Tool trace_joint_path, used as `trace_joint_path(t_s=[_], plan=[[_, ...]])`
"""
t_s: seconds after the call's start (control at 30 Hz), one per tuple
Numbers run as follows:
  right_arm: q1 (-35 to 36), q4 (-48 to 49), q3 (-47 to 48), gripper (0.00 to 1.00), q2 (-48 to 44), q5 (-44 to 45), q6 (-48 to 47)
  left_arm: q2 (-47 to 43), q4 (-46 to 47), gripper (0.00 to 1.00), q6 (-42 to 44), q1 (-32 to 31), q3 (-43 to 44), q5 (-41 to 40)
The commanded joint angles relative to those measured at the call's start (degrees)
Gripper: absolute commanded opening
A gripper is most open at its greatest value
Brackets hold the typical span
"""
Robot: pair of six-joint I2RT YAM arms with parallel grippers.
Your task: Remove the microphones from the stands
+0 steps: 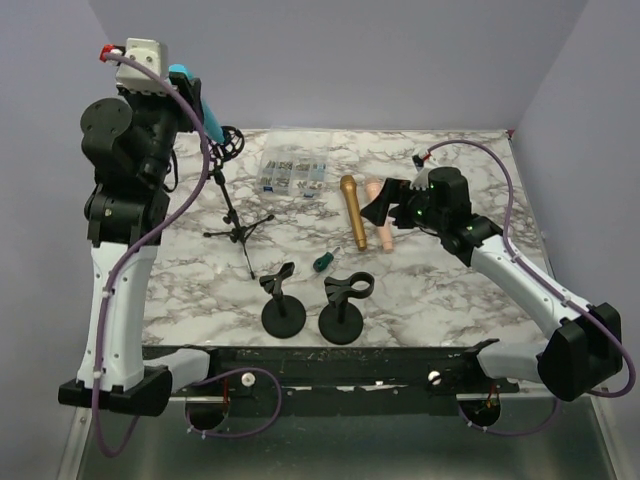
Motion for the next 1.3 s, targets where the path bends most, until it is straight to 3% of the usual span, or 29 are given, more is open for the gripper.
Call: trace_joint_path(t_s=[0.0,0.17,0.33,0.57,0.77,1.0,1.27], plan=[[0.69,-0.96,1.72,0.95,-1.12,0.84,-0.14,-8.35,0.92,0.00,-0.76,-1.28,-0.87,0.16],[1.89,-0.69,2.81,0.95,-1.56,-0.57,0.13,-17.02,9.44,0.00,-12.30,-1.26,-16.09,14.98],[3.02,1.93,2.90,0.95,-3.54,-6.54,-0.46,-19.85,25.16,0.00,-21.29,-1.30,-30.62,33.44],[3.18,13.69,-0.74,0.95,-8.72,-18.36,-1.23,-14.77,34.83,0.00,-32.03,-1.27,-36.34,47.82],[3.21,20.10,-1.66,0.92,-10.84,-22.44,-2.52,-7.55,40.25,0.00,-41.79,-1.21,-38.36,54.31],[4.51,34.74,-2.21,0.81,-4.64,-28.21,6.02,0.14,47.16,0.00,-50.84,-1.64,-39.28,58.01],[11.30,36.65,0.31,0.79,2.81,-22.17,6.66,5.23,53.50,0.00,-57.33,-4.16,-40.12,60.38]])
